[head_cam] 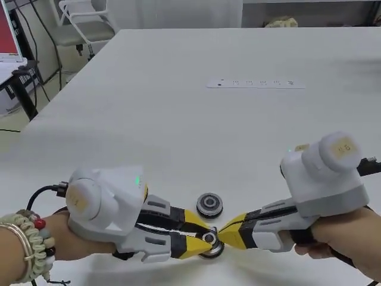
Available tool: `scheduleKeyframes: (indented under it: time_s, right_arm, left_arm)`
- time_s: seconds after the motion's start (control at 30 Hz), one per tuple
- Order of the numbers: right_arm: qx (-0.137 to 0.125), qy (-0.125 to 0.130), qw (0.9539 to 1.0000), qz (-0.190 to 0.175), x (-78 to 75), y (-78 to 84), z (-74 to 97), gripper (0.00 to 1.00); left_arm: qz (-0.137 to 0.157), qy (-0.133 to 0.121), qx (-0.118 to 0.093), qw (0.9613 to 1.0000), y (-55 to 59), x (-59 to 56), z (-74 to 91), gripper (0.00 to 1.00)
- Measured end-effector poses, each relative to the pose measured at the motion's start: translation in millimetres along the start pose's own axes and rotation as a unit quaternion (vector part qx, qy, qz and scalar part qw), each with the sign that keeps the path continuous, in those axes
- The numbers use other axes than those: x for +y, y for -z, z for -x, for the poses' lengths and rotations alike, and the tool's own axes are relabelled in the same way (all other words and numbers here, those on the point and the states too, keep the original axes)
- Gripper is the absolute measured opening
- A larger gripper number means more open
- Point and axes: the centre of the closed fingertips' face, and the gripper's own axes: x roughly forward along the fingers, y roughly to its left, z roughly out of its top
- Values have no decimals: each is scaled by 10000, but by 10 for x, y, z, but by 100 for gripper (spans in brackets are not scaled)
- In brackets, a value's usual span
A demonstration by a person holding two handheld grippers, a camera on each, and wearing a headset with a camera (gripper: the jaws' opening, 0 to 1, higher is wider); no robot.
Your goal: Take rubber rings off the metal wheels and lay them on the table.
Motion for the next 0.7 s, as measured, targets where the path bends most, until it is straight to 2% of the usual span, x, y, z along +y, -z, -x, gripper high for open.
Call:
scheduleKeyframes:
  time_s: [0.13, 0.17, 0.2, 0.23, 0.3, 0.37, 0.4, 0.5, 0.57, 0.7]
  right_arm:
    - [-2, -47, 9999, 106, 31, -12, -14, 0]
    - [-27, -166, 9998, 117, 71, -21, -17, 0]
    - [-267, -205, 9994, 34, 97, -101, -22, 0]
    - [-312, -276, 9991, 8, 115, -129, -10, 0]
    - [-165, -22, 9997, 149, 23, -104, -1, 0]
    - [-164, -34, 9999, -11, 16, -77, 3, 0]
    - [-264, -39, 9994, -238, 14, -90, 8, 0]
    - [-212, 28, 9993, -321, -28, -75, 16, 0]
    - [-165, 59, 9994, -293, -33, -55, 13, 0]
    - [-93, 74, 9996, -257, -34, -21, 10, 0]
  left_arm:
    - [17, -9, 0, 10000, -2, 0, -1, 7]
    - [21, -18, -1, 10000, -3, 1, -1, 7]
    - [21, -21, 1, 10000, -4, 0, -4, 7]
    - [20, -29, 11, 10000, -5, 0, -6, 7]
    - [-11, -31, 65, 10000, -10, -2, -12, 7]
    - [-53, -52, 114, 9999, -15, -8, -18, 7]
    - [3, -65, 137, 9999, -13, -3, -18, 7]
    - [113, -67, 192, 9997, -17, 3, -17, 8]
    - [297, 0, 243, 9993, -23, -17, -18, 10]
    - [298, -14, 323, 9990, -27, -24, -25, 11]
